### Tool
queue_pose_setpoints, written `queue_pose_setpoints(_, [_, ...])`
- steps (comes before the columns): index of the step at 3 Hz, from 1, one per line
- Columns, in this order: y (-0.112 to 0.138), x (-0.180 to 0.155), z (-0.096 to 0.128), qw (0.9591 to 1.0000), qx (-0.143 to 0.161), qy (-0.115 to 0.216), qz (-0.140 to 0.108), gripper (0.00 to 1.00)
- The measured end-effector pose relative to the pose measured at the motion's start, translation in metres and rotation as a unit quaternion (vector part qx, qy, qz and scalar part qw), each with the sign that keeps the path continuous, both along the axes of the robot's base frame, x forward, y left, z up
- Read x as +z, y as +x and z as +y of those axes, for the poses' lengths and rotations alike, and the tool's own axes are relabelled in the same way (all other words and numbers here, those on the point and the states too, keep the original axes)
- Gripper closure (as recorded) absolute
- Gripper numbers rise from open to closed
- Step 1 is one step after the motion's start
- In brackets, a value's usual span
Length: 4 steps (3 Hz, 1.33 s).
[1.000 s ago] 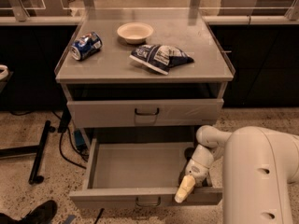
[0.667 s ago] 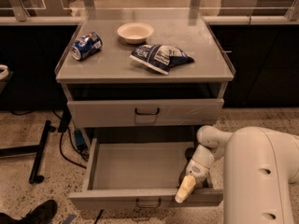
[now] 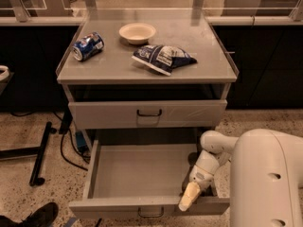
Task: Open middle drawer
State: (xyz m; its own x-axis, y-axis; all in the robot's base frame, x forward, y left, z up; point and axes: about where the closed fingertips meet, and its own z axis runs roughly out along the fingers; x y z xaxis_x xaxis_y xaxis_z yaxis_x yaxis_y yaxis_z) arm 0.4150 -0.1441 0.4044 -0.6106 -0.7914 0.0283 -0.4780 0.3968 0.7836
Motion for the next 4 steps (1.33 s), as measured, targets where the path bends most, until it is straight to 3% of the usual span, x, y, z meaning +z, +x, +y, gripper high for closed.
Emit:
queue_pose_setpoints(1, [-0.023,0.001,-0.012,1.0,0.005,0.004,0.005,0.0])
queue_pose_setpoints(4, [-0.043,0.01,-0.018,0.9999,0.013,0.007,-0.004,0.0])
